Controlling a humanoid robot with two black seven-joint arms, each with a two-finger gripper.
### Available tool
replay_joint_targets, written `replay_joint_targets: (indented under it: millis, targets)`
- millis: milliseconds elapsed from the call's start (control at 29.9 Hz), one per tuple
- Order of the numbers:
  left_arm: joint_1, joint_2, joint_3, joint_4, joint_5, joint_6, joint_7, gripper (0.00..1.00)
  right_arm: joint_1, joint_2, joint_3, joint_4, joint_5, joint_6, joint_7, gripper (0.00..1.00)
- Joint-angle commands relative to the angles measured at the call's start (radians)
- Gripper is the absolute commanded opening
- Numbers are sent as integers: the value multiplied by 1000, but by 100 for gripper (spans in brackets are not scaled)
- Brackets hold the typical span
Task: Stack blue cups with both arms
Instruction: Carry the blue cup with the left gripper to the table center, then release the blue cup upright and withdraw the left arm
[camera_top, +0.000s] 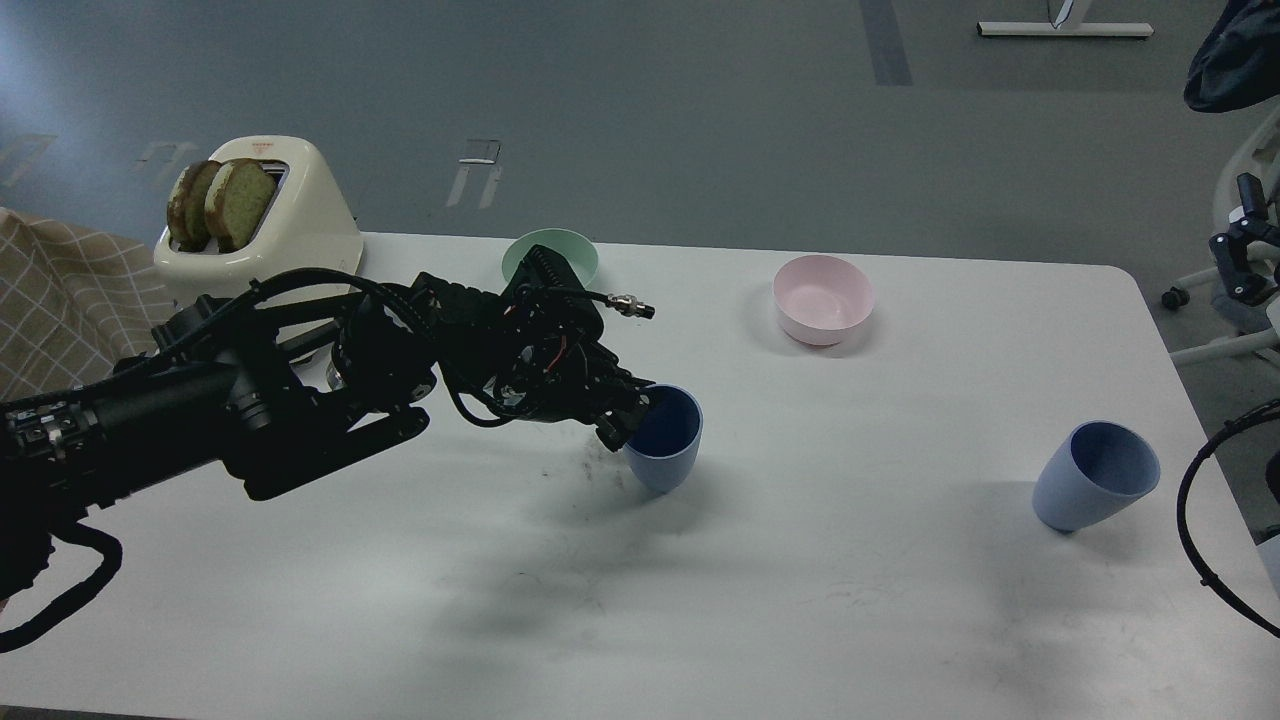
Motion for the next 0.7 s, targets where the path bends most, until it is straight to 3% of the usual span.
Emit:
replay_joint_targets:
  millis: [0,200,301,334,368,501,668]
  targets:
    - [5,-6,0,3,-1,0,4,0,-10,1,1,4,0,0,0,100]
    - [7,-21,2,6,-1,0,32,0,-12,2,1,7,0,0,0,100]
    - [5,-35,0,5,-4,0,45,32,-13,1,1,16,0,0,0,100]
    - [4,-37,-6,5,-13,0,50,57,-15,1,1,16,0,0,0,100]
    - [4,-35,-11,2,-17,0,52,65,-15,1,1,16,0,0,0,100]
    - [-7,-32,-17,-8,-36,0,49,73,-16,-1,1,16,0,0,0,100]
    - [-39,-6,-89,-9,-188,0,47,92,-20,-19,9,27,0,0,-1,100]
